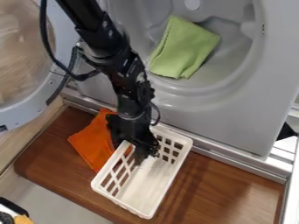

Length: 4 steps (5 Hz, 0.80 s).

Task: Moved the white basket to the right

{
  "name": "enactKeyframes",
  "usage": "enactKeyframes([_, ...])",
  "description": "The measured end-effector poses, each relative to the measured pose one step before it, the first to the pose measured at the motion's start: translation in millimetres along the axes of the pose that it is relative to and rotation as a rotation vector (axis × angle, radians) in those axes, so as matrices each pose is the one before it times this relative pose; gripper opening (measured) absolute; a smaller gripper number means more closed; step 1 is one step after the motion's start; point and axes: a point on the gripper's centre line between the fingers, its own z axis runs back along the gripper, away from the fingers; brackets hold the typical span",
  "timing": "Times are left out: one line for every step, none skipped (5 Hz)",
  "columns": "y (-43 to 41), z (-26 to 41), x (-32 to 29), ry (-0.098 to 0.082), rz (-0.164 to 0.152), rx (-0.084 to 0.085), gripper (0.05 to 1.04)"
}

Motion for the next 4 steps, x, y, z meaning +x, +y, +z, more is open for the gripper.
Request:
enactKeyframes([-0.66, 2.49, -0.91, 0.0028, -0.0078, -0.0018, 0.337])
enactKeyframes([-3.12, 2.67, -0.02, 0.0093, -0.0062, -0.0094, 0.167])
enactKeyframes([-7.46, 11.87, 1.52, 0.0465, -0.0143, 0.0021, 0.113])
enactKeyframes([-32.28, 47.96, 12.15, 0.0269, -0.0145, 0.0572, 0.095])
